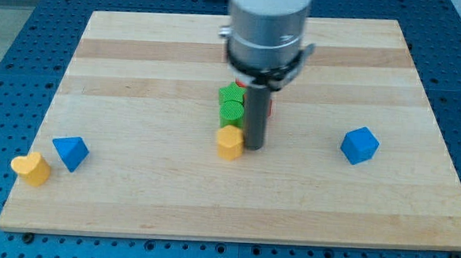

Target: Move the blue cube to the yellow hexagon

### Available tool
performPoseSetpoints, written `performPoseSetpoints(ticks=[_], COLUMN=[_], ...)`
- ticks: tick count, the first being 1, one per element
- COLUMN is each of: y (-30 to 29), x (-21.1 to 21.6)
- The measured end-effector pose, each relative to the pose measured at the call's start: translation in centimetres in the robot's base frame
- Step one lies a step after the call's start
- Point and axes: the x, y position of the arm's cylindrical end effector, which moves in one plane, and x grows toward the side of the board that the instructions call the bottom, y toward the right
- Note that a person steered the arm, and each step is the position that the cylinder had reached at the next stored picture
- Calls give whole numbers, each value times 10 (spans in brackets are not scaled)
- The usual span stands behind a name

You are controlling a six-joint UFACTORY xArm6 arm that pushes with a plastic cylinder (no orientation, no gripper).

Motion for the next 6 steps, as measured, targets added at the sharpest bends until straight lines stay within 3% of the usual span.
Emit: performPoseSetpoints(ticks=[1, 2, 3, 5, 6], y=[-23, -4, 60, 205, 240], x=[10, -7, -37, -57, -37])
